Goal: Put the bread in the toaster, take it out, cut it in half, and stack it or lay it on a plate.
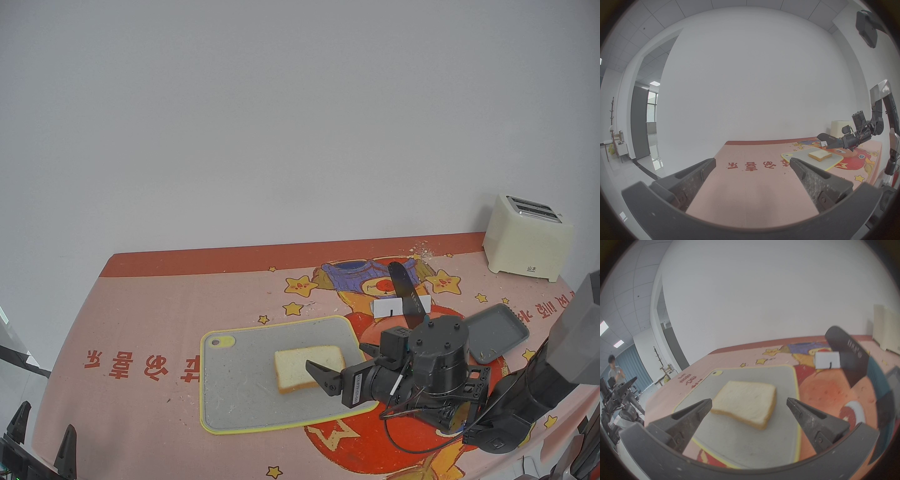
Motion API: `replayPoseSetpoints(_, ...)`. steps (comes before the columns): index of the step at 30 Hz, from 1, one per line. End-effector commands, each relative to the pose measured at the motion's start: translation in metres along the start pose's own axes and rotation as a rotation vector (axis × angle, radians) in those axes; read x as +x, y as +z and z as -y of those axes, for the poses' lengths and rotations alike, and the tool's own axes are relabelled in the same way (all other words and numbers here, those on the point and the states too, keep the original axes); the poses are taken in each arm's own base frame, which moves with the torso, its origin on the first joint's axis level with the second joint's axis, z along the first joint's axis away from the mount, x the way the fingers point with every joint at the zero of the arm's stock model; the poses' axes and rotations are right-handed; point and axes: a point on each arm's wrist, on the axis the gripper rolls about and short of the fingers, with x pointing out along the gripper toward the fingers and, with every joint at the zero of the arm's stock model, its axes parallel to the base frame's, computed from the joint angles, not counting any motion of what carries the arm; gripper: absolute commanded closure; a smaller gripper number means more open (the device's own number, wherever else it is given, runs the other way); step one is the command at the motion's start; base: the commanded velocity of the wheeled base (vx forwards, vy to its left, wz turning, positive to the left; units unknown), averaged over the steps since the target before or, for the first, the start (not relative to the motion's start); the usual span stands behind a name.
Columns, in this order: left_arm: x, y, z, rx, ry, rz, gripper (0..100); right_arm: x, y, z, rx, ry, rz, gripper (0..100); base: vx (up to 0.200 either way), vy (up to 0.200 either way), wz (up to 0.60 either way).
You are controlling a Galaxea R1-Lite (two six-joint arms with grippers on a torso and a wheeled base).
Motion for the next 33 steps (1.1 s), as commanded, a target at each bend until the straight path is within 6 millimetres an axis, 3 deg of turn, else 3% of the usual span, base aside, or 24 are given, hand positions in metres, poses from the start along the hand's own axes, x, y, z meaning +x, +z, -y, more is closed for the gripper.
replayPoseSetpoints(1,0.001,-0.005,0.000,-0.001,0.001,-0.018,0,-0.009,0.020,0.003,0.018,0.003,0.072,0,0.000,0.000,0.00)
replayPoseSetpoints(8,0.001,-0.005,0.000,0.000,0.001,-0.018,0,-0.050,0.052,0.017,0.024,-0.027,0.157,0,0.000,0.000,0.00)
replayPoseSetpoints(11,0.001,-0.005,0.000,0.000,0.001,-0.018,0,-0.087,0.073,0.035,-0.037,-0.112,0.148,0,0.000,0.000,0.00)
replayPoseSetpoints(18,0.001,-0.005,0.000,0.000,0.001,-0.018,0,-0.126,0.076,0.075,-0.068,-0.320,-0.043,0,0.000,0.000,0.00)
replayPoseSetpoints(23,0.001,-0.005,0.000,0.000,0.001,-0.018,0,-0.125,0.072,0.091,-0.042,-0.403,-0.151,0,0.000,0.000,0.00)
replayPoseSetpoints(33,0.001,-0.005,0.000,-0.001,0.001,-0.018,0,-0.086,0.055,0.100,-0.045,-0.411,-0.253,0,0.000,0.000,0.00)
